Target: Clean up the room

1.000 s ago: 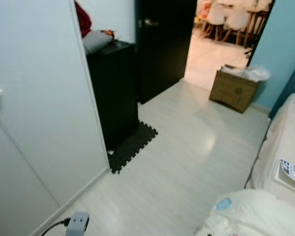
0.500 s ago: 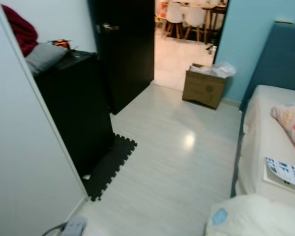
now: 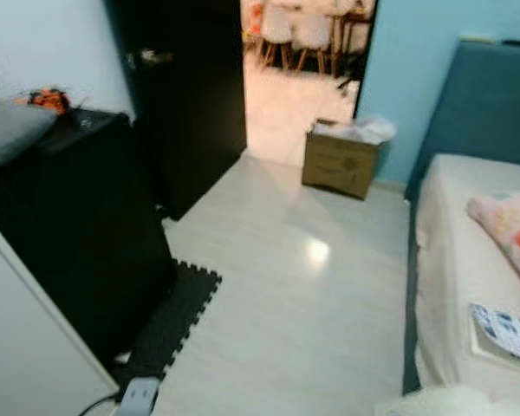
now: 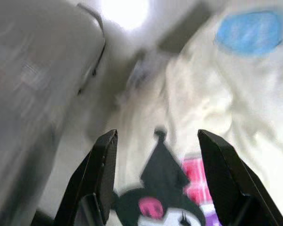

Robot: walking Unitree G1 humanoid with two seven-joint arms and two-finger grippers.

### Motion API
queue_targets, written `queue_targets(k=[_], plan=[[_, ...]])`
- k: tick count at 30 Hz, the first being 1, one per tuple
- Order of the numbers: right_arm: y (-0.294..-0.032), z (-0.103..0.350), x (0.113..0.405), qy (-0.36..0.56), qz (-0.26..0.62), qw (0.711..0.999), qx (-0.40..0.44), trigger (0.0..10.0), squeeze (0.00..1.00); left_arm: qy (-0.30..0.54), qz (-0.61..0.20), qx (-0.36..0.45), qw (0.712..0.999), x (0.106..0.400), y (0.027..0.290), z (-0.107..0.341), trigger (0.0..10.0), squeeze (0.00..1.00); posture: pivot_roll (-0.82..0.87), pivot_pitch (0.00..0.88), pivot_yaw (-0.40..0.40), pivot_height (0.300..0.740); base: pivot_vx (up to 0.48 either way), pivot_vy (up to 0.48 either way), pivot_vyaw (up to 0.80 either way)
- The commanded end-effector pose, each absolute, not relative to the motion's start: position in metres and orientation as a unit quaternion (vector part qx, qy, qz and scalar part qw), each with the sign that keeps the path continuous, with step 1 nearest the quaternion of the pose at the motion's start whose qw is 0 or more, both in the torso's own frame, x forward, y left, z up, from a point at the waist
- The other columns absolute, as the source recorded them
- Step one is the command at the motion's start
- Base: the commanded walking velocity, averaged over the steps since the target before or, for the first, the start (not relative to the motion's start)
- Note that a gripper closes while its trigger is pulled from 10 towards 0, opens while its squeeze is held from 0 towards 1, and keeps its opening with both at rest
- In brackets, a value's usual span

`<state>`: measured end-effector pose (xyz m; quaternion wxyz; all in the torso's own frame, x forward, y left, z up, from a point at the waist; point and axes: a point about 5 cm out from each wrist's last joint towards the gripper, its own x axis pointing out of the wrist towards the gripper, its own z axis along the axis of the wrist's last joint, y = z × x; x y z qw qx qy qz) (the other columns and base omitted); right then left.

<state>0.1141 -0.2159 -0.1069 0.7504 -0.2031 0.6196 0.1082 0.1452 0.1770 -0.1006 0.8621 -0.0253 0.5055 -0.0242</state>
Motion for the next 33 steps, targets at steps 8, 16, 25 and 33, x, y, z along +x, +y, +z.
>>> queue_targets(k=[8,16,25,33], plan=[[-0.239,-0.093,0.142,0.577,0.012,0.801,-0.160,10.0,0.00,0.473,-0.052,-0.002,0.880,0.176,0.181,-0.087,10.0,0.00,-0.11,0.000,-0.002,0.740,0.371,0.000,-0.48],[-0.217,-0.086,0.172,0.553,0.060,0.806,-0.199,10.0,0.00,0.428,0.015,-0.038,0.903,0.207,0.198,-0.070,10.0,0.00,-0.06,0.000,-0.035,0.740,0.380,0.000,0.00],[-0.206,-0.085,0.179,0.552,0.043,0.821,-0.139,10.0,0.00,0.416,0.039,-0.047,0.907,0.207,0.210,-0.067,10.0,0.00,-0.03,0.000,-0.048,0.740,0.379,0.000,-0.60],[-0.208,-0.080,0.189,0.540,0.021,0.832,-0.124,10.0,0.00,0.431,0.034,-0.043,0.901,0.198,0.209,-0.073,10.0,0.00,-0.03,0.000,-0.049,0.740,0.379,0.000,-0.76]])
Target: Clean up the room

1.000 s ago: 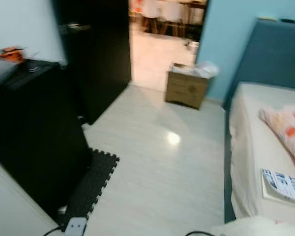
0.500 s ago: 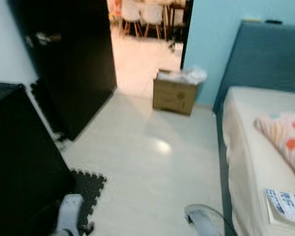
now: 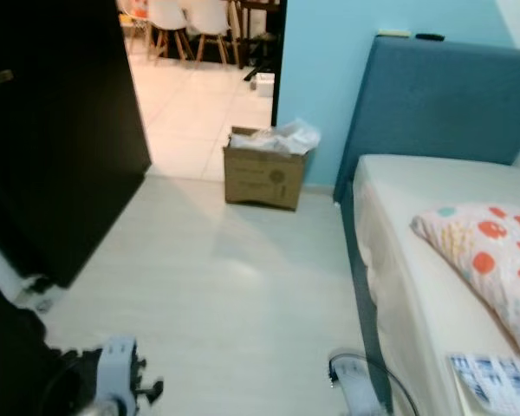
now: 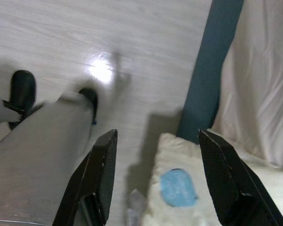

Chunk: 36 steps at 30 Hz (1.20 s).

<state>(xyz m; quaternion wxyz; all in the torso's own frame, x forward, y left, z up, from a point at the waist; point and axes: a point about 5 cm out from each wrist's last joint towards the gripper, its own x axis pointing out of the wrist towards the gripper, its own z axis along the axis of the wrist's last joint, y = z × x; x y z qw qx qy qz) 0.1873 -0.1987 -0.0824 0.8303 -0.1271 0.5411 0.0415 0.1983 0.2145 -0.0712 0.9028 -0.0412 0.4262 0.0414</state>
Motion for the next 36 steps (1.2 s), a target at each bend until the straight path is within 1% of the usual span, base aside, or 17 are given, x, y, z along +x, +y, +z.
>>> queue_targets(k=[1,7,11,15,22,24,29,36], plan=[[-0.208,-0.079,0.190,0.539,0.019,0.833,-0.124,10.0,0.00,0.432,0.034,-0.044,0.900,0.197,0.208,-0.073,10.0,0.00,-0.03,0.000,-0.049,0.740,0.379,0.000,-0.76],[-0.207,-0.078,0.193,0.536,0.030,0.833,-0.138,10.0,0.00,0.434,0.037,-0.056,0.898,0.194,0.201,-0.076,10.0,0.00,-0.01,0.000,-0.059,0.740,0.381,0.000,-0.76],[-0.206,-0.079,0.191,0.538,0.027,0.832,-0.134,10.0,0.00,0.435,0.031,-0.055,0.898,0.193,0.200,-0.077,10.0,0.00,-0.02,0.000,-0.050,0.740,0.382,0.000,-0.76],[-0.206,-0.081,0.188,0.541,0.022,0.830,-0.133,10.0,0.00,0.447,0.030,-0.051,0.892,0.185,0.199,-0.081,10.0,0.00,-0.01,0.000,-0.050,0.740,0.377,0.000,-0.76],[-0.204,-0.084,0.182,0.545,0.026,0.828,-0.131,10.0,0.00,0.458,0.027,-0.051,0.887,0.177,0.197,-0.085,10.0,0.00,0.00,0.000,-0.053,0.740,0.378,0.000,0.00],[-0.202,-0.087,0.176,0.550,0.040,0.822,-0.140,10.0,0.00,0.469,0.031,-0.053,0.881,0.167,0.197,-0.089,10.0,0.00,-0.01,0.000,-0.050,0.740,0.377,0.000,0.00],[-0.200,-0.091,0.168,0.558,0.047,0.816,-0.145,10.0,0.00,0.486,0.035,-0.051,0.872,0.155,0.200,-0.094,10.0,0.00,0.00,0.000,-0.053,0.740,0.378,0.000,0.00],[-0.201,-0.094,0.162,0.564,0.049,0.812,-0.144,10.0,0.00,0.496,0.039,-0.049,0.866,0.149,0.201,-0.097,10.0,0.00,0.00,0.000,-0.055,0.740,0.379,0.000,0.00]])
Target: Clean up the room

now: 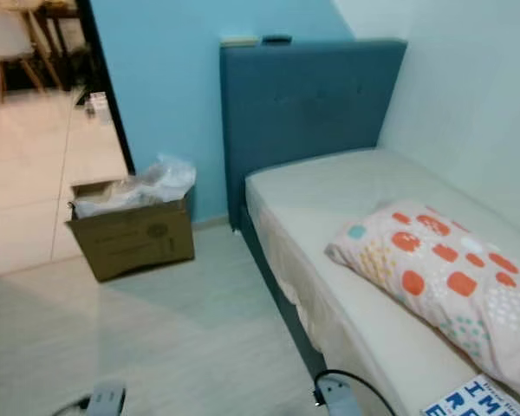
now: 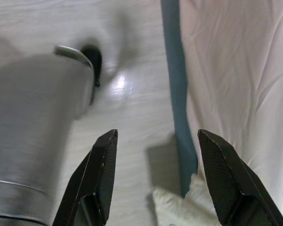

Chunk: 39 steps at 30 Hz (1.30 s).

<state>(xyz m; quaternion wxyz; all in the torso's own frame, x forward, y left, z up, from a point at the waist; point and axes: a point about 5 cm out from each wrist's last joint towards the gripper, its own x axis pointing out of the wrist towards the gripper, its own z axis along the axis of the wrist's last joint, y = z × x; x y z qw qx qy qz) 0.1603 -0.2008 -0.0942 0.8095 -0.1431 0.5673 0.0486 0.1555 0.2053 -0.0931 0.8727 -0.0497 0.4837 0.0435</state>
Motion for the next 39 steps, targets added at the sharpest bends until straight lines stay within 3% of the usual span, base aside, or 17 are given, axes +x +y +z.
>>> queue_targets(k=[1,5,18,30,39], plan=[[-0.2014,-0.0935,0.1616,0.564,0.049,0.812,-0.144,10.0,0.00,0.496,0.039,-0.049,0.866,0.1492,0.2007,-0.0966,10.0,0.00,0.00,0.000,-0.055,0.740,0.382,0.000,0.00],[-0.2021,-0.0932,0.1621,0.561,0.049,0.814,-0.144,10.0,0.00,0.497,0.039,-0.049,0.865,0.1483,0.1987,-0.0972,10.0,0.00,0.00,0.000,-0.056,0.740,0.379,0.000,0.00],[-0.2067,-0.0916,0.1642,0.558,0.043,0.815,-0.152,10.0,0.00,0.500,0.026,-0.045,0.864,0.1451,0.1945,-0.0988,10.0,0.00,-0.01,0.000,-0.049,0.740,0.378,0.000,-0.76],[-0.2107,-0.0920,0.1611,0.554,0.060,0.815,-0.160,10.0,0.00,0.499,0.025,-0.037,0.865,0.1455,0.1997,-0.0978,10.0,0.00,-0.01,0.000,-0.054,0.740,0.379,0.000,0.00],[-0.2022,-0.0928,0.1624,0.553,0.106,0.803,-0.196,10.0,0.00,0.500,0.038,-0.047,0.864,0.1448,0.1947,-0.0990,10.0,0.00,0.01,0.000,-0.069,0.740,0.162,0.000,0.79]])
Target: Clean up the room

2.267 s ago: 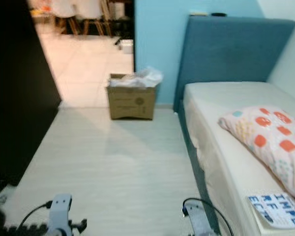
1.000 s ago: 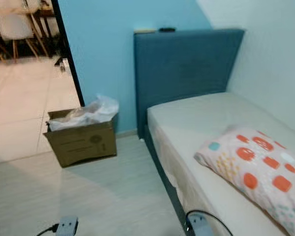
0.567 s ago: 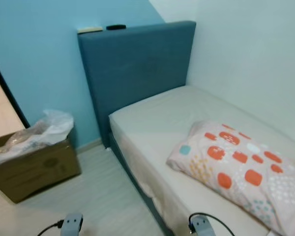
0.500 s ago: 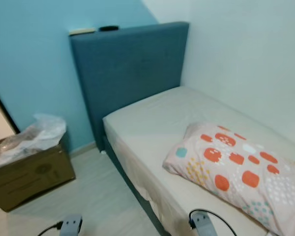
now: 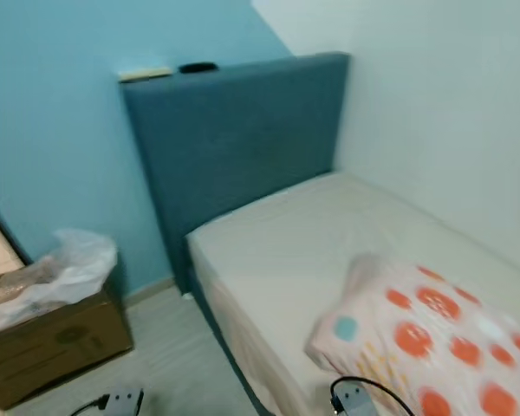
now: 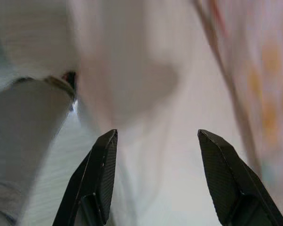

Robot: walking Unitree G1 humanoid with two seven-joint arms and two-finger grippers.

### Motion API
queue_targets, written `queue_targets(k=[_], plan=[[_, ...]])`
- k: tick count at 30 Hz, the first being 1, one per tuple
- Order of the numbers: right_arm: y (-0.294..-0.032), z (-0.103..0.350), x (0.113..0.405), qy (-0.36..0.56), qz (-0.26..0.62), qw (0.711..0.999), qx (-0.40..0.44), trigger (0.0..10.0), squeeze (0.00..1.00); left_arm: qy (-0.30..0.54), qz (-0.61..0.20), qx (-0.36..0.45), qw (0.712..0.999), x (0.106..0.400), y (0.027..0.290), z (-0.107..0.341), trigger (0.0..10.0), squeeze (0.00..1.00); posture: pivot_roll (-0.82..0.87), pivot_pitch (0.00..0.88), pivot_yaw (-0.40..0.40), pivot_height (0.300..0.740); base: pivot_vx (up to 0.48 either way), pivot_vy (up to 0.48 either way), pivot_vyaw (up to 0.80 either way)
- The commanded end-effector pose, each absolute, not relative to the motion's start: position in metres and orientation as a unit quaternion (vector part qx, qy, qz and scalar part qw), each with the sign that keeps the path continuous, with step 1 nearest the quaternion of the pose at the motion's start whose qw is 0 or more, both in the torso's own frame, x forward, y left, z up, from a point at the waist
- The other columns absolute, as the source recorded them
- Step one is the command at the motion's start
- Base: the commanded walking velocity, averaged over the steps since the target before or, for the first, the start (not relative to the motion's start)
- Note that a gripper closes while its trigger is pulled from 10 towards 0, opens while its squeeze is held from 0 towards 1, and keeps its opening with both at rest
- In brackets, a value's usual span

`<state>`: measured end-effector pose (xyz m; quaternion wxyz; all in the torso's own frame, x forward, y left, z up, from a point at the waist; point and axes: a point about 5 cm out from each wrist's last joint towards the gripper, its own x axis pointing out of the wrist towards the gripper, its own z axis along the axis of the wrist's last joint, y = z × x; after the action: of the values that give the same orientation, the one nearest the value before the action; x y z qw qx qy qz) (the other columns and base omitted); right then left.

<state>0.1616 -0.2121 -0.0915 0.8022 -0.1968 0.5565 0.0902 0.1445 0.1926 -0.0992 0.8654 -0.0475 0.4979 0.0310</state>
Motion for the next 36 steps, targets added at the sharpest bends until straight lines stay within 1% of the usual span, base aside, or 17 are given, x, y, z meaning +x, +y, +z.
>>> queue_targets(k=[1,17,21,30,32,36], plan=[[-0.199,-0.093,0.162,0.553,0.111,0.802,-0.197,10.0,0.00,0.500,0.037,-0.046,0.864,0.145,0.194,-0.099,10.0,0.00,0.01,0.000,-0.068,0.740,0.000,0.000,0.80],[-0.175,-0.098,0.158,0.554,0.145,0.794,-0.203,10.0,0.00,0.504,0.032,-0.035,0.863,0.144,0.196,-0.099,10.0,0.00,0.01,0.000,-0.072,0.740,0.000,0.000,0.80],[-0.173,-0.098,0.158,0.553,0.147,0.794,-0.202,10.0,0.00,0.506,0.029,-0.032,0.861,0.143,0.195,-0.100,10.0,0.00,0.01,0.000,-0.071,0.740,0.000,0.000,0.80],[-0.177,-0.098,0.159,0.556,0.138,0.794,-0.203,10.0,0.00,0.513,0.018,-0.031,0.858,0.139,0.192,-0.102,10.0,0.00,0.01,0.000,-0.070,0.740,0.000,0.000,0.79],[-0.181,-0.097,0.160,0.555,0.120,0.797,-0.206,10.0,0.00,0.513,0.011,-0.028,0.858,0.138,0.191,-0.102,10.0,0.00,0.01,0.000,-0.070,0.740,0.309,0.000,0.00],[-0.182,-0.097,0.160,0.556,0.113,0.796,-0.210,10.0,0.00,0.515,0.007,-0.027,0.857,0.138,0.191,-0.102,10.0,0.00,0.01,0.000,-0.070,0.740,0.427,0.000,0.00]])
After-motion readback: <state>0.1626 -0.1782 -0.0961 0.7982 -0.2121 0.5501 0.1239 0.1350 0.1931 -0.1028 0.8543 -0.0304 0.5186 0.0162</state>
